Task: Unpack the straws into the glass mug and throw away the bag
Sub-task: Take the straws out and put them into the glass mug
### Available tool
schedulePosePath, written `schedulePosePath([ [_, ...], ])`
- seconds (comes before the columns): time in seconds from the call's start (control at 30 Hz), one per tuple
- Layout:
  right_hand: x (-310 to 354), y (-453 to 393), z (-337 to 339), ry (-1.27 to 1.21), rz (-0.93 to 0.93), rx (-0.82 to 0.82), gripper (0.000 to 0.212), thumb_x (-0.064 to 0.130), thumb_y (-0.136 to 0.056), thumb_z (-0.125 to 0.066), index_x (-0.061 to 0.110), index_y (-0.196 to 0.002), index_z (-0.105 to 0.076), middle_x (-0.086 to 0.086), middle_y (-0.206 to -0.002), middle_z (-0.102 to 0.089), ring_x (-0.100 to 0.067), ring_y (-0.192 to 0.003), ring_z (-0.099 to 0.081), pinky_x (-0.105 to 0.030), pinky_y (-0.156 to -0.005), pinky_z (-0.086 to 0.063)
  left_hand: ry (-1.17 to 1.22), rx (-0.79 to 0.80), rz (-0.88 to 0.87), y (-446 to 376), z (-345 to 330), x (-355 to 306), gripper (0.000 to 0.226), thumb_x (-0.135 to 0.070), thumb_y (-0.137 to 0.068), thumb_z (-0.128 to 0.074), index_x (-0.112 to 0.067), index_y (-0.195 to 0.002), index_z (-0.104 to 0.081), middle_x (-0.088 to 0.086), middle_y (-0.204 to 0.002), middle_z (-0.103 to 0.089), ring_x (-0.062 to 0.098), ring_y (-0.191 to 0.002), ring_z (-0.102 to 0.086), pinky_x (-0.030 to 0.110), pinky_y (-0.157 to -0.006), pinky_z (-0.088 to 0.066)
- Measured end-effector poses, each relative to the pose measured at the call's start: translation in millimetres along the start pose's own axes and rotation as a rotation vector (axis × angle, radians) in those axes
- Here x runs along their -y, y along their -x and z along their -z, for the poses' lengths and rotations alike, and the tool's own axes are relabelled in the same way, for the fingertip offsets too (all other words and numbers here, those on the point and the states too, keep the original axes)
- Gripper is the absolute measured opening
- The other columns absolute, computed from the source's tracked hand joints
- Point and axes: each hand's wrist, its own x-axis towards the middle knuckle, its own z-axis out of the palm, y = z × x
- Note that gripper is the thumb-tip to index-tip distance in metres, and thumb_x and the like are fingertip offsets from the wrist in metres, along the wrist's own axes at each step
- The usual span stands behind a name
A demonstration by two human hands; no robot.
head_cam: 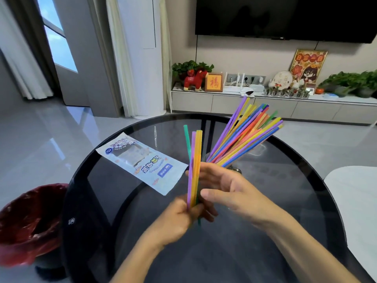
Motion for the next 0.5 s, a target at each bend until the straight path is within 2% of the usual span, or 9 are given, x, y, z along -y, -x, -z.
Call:
schedulePosePath([
  [0.03, -2.1, -0.5, -2.0, 0.026, 0.003, -0.024, 0.047, 0.002, -0.088, -0.060, 0.014, -0.133, -0.052, -0.013, -0.128, -0.065, -0.023, -0.088, -0.068, -0.032, -0.063, -0.055, 0.007, 0.043, 0.003, -0.3, 0.9, -0.3, 0.018, 0.001, -0.097, -0.046, 0.008, -0.096, -0.062, 0.009, -0.090, -0.072, 0.015, -0.080, -0.068, 0.021, -0.070, -0.051],
  [0.1, -6.8, -0.9, -2.7, 0.079, 0.005, -0.064, 0.031, 0.006, -0.093, -0.059, 0.012, -0.124, -0.057, -0.015, -0.119, -0.068, -0.030, -0.056, -0.062, -0.047, -0.049, -0.050, 0.024, 0.147, 0.004, -0.2, 3.2, -1.8, 0.017, -0.004, -0.094, -0.047, 0.001, -0.093, -0.063, 0.006, -0.089, -0.073, 0.020, -0.082, -0.068, 0.031, -0.069, -0.051],
  [0.13, -9.2, -1.4, -2.2, 0.101, 0.001, -0.065, 0.024, 0.008, -0.095, -0.058, 0.007, -0.119, -0.059, -0.014, -0.116, -0.070, -0.034, -0.053, -0.062, -0.058, -0.049, -0.050, 0.034, 0.190, 0.017, 1.2, 3.5, -3.1, 0.016, -0.005, -0.093, -0.047, -0.003, -0.092, -0.063, 0.007, -0.090, -0.074, 0.022, -0.082, -0.068, 0.032, -0.063, -0.048],
  [0.17, -11.2, -2.1, -1.7, 0.107, -0.006, -0.063, 0.020, 0.010, -0.096, -0.057, 0.006, -0.115, -0.061, -0.010, -0.113, -0.072, -0.045, -0.060, -0.064, -0.069, -0.056, -0.049, 0.064, 0.231, 0.040, 2.4, 2.8, -4.8, 0.016, -0.004, -0.094, -0.047, -0.006, -0.092, -0.063, 0.008, -0.091, -0.073, 0.022, -0.082, -0.068, 0.030, -0.058, -0.046],
  [0.2, -12.2, -2.5, -2.0, 0.084, -0.014, -0.063, 0.017, 0.011, -0.095, -0.059, 0.007, -0.110, -0.064, -0.007, -0.109, -0.075, -0.057, -0.074, -0.064, -0.074, -0.067, -0.048, 0.113, 0.266, 0.069, 3.6, 1.2, -5.8, 0.016, -0.003, -0.094, -0.047, -0.007, -0.092, -0.063, 0.010, -0.091, -0.073, 0.021, -0.081, -0.068, 0.026, -0.056, -0.046],
  [0.23, -12.3, -3.0, -1.9, 0.043, -0.020, -0.064, 0.014, 0.012, -0.093, -0.061, 0.010, -0.104, -0.068, -0.007, -0.106, -0.076, -0.058, -0.085, -0.065, -0.070, -0.077, -0.050, 0.176, 0.297, 0.099, 4.4, -0.6, -6.6, 0.017, -0.003, -0.094, -0.047, -0.007, -0.092, -0.063, 0.011, -0.090, -0.072, 0.021, -0.080, -0.068, 0.023, -0.059, -0.048],
  [0.3, -12.8, -4.6, 0.1, -0.012, -0.036, -0.086, 0.013, 0.010, -0.090, -0.065, 0.017, -0.096, -0.074, -0.013, -0.098, -0.077, -0.039, -0.093, -0.072, -0.049, -0.084, -0.057, 0.264, 0.367, 0.146, 4.8, -1.5, -8.8, 0.015, -0.005, -0.095, -0.047, -0.007, -0.092, -0.062, 0.011, -0.088, -0.072, 0.022, -0.078, -0.068, 0.025, -0.071, -0.053],
  [0.37, -13.2, -5.0, 4.7, -0.054, -0.061, -0.113, 0.013, 0.009, -0.086, -0.067, 0.016, -0.094, -0.074, -0.013, -0.092, -0.077, -0.027, -0.088, -0.074, -0.038, -0.080, -0.059, 0.285, 0.447, 0.185, 3.9, -0.7, -11.4, 0.014, -0.012, -0.097, -0.047, -0.009, -0.094, -0.061, 0.011, -0.086, -0.071, 0.023, -0.076, -0.068, 0.028, -0.074, -0.053],
  [0.5, -12.2, -6.1, 14.8, -0.164, -0.091, -0.167, 0.016, 0.007, -0.083, -0.067, 0.003, -0.098, -0.070, -0.014, -0.087, -0.077, -0.026, -0.079, -0.075, -0.032, -0.071, -0.061, 0.186, 0.528, 0.276, -9.8, -0.7, -24.2, 0.024, -0.024, -0.102, -0.042, -0.009, -0.109, -0.060, 0.011, -0.089, -0.071, 0.018, -0.071, -0.068, 0.024, -0.067, -0.054],
])
